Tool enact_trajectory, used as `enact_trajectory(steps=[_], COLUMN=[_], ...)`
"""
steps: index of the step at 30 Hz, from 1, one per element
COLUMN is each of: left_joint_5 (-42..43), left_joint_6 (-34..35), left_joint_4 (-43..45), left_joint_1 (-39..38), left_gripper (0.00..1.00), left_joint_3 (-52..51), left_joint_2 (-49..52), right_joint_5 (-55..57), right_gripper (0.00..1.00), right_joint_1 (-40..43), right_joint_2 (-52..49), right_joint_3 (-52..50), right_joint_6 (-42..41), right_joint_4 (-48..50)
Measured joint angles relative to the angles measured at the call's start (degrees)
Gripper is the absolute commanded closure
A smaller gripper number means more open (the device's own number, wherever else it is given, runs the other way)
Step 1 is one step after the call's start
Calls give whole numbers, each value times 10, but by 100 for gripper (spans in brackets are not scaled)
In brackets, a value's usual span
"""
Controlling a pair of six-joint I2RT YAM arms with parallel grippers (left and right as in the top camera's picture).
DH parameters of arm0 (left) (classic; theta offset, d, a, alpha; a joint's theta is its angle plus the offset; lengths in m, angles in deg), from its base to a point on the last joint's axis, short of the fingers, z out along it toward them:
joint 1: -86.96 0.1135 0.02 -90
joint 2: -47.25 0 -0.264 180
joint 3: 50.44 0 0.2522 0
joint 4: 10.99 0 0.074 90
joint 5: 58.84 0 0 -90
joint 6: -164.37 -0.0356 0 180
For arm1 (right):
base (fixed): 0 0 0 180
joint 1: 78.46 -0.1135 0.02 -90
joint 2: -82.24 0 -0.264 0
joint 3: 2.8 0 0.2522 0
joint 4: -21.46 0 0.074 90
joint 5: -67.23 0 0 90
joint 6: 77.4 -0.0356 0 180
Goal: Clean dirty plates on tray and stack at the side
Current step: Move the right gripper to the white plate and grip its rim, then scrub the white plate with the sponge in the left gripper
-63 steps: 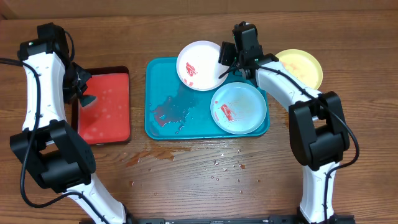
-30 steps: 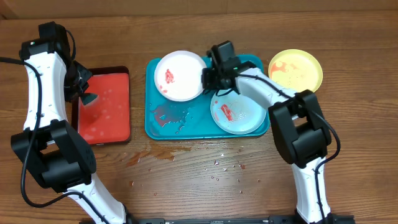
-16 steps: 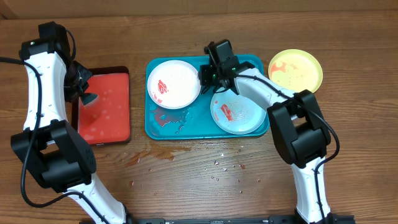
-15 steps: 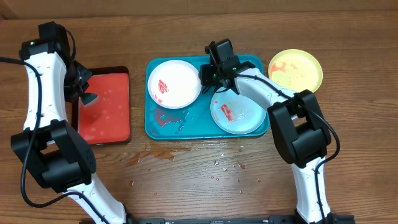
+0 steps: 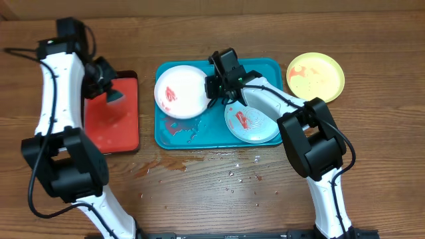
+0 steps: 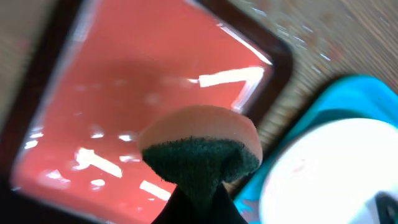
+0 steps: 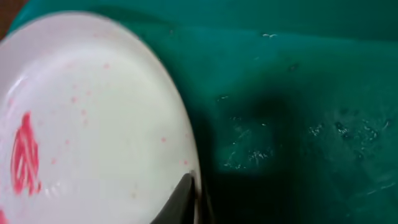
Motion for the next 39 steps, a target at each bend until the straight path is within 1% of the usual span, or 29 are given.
enact_trajectory(steps=[7,16,19,23,30,39], left_joint_5=[23,48,54,58,36,13], left_joint_6=[-25,-28,-9,20,45,48], left_joint_4=[60,246,302,356,397,452], left_joint_1=[-92,-212,-242,-255,-254,-254], left_gripper=[96,96,96,96,95,96], left_joint_3=[-27,-138,-167,-191,-236,-294], left_joint_2=[0,0,0,0,0,0], right_joint_5=[18,20,21,23,24,24], right_gripper=[96,96,96,96,96,96], right_joint_1=[-2,-3,-3,-3,-3,-3], right_joint_2=[0,0,0,0,0,0], right_joint_3=[5,7,7,7,9,9], right_joint_6=[0,0,0,0,0,0], right_joint_4=[-16,-19,-20,-21,-25,-26])
